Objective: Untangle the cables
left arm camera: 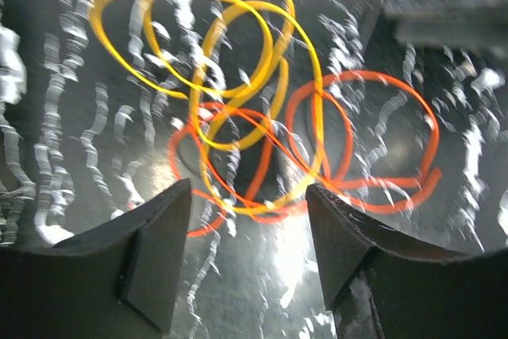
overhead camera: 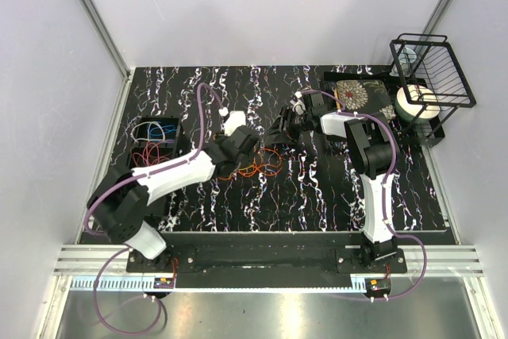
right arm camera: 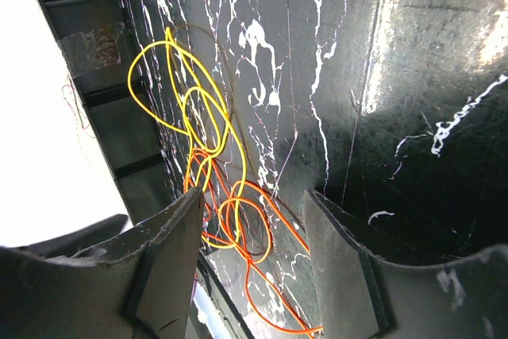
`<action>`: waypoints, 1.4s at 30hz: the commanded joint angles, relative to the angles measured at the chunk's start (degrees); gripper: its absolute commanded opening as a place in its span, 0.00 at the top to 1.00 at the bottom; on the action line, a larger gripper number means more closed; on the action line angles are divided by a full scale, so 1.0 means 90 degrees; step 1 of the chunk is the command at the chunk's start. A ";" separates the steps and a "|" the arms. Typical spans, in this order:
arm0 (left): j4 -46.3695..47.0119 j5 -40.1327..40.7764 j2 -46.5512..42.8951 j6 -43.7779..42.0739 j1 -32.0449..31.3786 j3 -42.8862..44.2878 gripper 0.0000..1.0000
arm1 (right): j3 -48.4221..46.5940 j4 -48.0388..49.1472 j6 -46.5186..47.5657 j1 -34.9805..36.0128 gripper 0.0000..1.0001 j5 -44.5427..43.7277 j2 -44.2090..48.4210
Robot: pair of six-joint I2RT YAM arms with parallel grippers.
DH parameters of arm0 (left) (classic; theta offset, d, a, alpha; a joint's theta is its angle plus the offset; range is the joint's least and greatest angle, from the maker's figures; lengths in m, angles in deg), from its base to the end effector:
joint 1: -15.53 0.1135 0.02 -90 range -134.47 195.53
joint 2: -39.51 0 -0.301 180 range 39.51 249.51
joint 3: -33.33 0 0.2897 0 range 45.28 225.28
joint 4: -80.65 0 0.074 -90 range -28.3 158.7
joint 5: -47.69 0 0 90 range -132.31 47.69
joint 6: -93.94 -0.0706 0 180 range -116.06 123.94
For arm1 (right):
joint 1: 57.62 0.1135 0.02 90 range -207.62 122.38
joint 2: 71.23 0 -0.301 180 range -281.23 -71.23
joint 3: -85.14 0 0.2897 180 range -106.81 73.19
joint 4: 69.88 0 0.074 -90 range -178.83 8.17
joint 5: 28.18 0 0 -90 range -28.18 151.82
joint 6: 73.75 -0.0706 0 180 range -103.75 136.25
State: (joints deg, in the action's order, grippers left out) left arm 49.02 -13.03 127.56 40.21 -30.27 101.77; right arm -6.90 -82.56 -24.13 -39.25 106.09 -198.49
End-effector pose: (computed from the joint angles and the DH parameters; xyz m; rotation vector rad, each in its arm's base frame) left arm 0.2810 -0.2394 0.2114 -0.0196 2.3200 -0.0783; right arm 0.4803 0.2114 0.0936 0.0942 2.5589 1.3744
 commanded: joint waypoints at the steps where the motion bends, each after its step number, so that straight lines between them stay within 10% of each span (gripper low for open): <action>1: -0.0497 0.1151 0.0391 0.0100 0.0205 0.0938 0.38 | 0.0042 -0.0436 0.0248 0.0107 0.39 -0.0398 -0.0264; 24: 0.0038 -0.0430 0.1896 0.0042 0.1944 0.1253 0.46 | 0.0003 -0.0436 0.0248 0.0107 0.39 -0.0398 -0.0332; 28: 0.0263 -0.0704 0.2003 0.0042 0.2071 0.1204 0.53 | -0.0007 -0.0446 0.0248 0.0117 0.39 -0.0407 -0.0342; 32: 0.0449 -0.0889 0.2053 0.0003 0.2091 0.1194 1.00 | -0.0007 -0.0446 0.0239 0.0117 0.39 -0.0398 -0.0332; 42: -0.0321 -0.0636 0.0279 -0.0416 0.2032 0.1652 1.00 | -0.0017 -0.0436 0.0229 0.0127 0.39 -0.0388 -0.0362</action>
State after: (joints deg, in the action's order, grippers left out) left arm 47.42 -19.81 141.61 38.95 -11.80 111.74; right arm -7.12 -82.65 -24.13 -39.23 106.42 -198.71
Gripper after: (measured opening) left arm 0.012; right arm 0.601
